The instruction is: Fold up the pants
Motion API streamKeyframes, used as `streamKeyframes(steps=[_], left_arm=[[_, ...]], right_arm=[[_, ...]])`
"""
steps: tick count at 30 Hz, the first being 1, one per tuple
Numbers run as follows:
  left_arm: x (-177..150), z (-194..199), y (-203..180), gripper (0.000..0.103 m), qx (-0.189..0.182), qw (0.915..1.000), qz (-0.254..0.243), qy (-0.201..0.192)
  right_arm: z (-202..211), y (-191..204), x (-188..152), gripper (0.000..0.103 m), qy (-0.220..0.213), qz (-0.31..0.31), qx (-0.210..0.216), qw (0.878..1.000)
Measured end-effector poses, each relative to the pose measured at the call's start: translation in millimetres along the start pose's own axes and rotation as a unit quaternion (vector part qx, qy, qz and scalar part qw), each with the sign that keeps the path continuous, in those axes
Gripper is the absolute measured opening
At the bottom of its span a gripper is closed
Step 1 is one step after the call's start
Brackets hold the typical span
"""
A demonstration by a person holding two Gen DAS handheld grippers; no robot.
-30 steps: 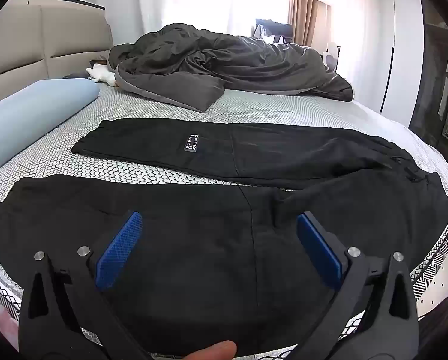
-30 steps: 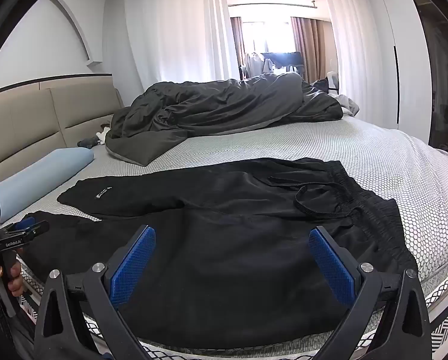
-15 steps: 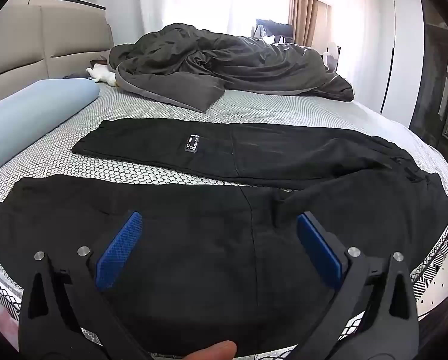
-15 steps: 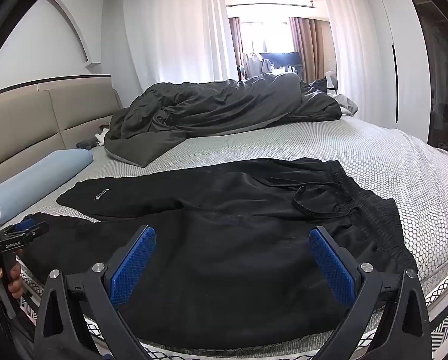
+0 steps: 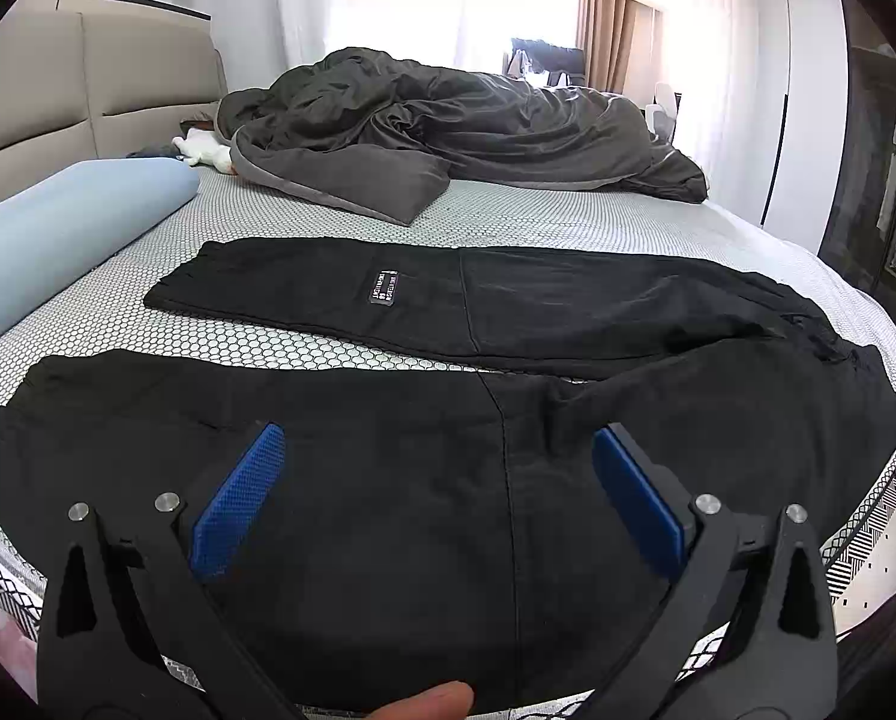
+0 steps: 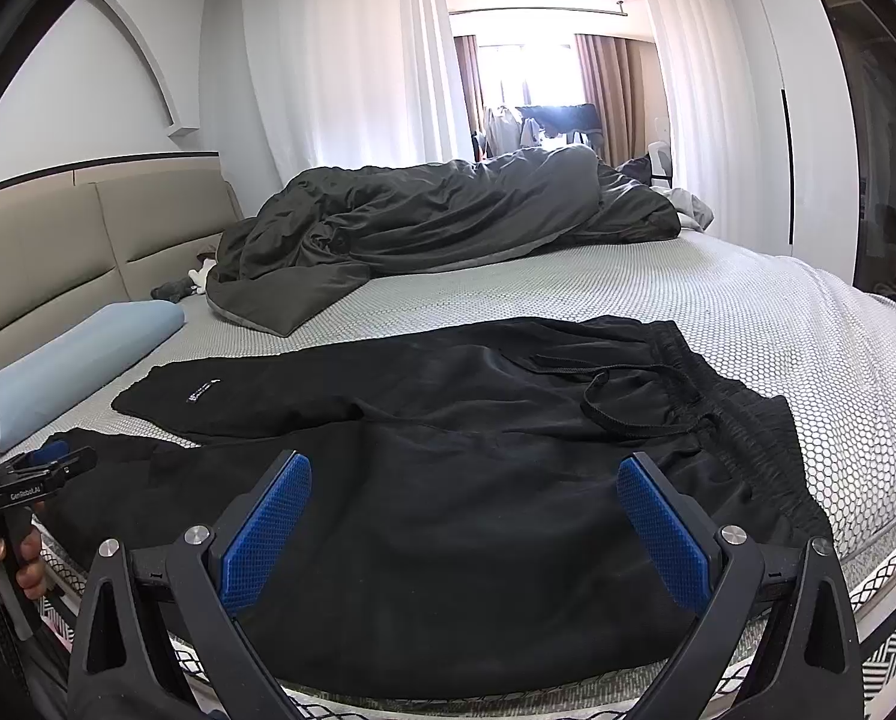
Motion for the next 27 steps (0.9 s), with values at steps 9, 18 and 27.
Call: streamKeyframes(steps=[9,18,27], left_arm=[[0,0,0,0.102,0.0,1.0,0.0,0.0],[0,-2,-1,0.102,-0.003,1.0,0.002,-0.002],[13,12,31,0.102,-0.018,0.9956,0.092,0.0]], right_arm=[[1,-1,-1,0.103,-0.001,-0.001,-0.002,1.0],[-7,-4,-4,0.103,0.012,-0.008,-0.004,1.0],[-16,-14,-6,0.103,0.01,0.001,-0.008,1.0]])
Point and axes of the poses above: each gripper's, at about its wrist camera, not at the fingertips, and z roughly against the way its jaws point, y to its left, x to its top, the point moved 10 cm from there along -z, roughly the way its jaws point, and after that the axes turned 12 degrees about z, right-handed, at the moved point
